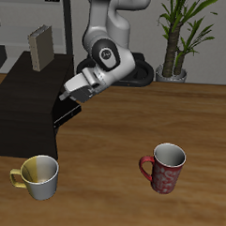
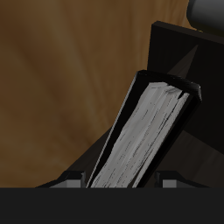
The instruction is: Yellow book upright top shelf and black book top region shelf and red mug top shelf
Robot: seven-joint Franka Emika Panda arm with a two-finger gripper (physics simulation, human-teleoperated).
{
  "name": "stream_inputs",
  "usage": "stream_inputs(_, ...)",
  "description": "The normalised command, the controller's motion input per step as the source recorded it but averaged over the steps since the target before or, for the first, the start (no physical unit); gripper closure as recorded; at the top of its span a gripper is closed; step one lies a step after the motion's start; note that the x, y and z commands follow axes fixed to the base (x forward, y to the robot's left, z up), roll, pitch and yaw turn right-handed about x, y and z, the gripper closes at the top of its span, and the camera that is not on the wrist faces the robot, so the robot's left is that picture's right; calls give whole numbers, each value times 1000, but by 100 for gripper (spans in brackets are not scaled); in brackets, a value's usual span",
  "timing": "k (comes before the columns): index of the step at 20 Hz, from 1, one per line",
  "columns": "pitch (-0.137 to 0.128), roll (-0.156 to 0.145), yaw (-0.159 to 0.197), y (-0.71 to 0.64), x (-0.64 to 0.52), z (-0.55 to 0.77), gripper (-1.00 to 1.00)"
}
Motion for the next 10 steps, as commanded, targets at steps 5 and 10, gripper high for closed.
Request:
stream_inputs(5, -19, -4, -120, -73, 14, 14, 100)
stream_inputs(10, 4, 5, -63, -49, 55, -28, 100)
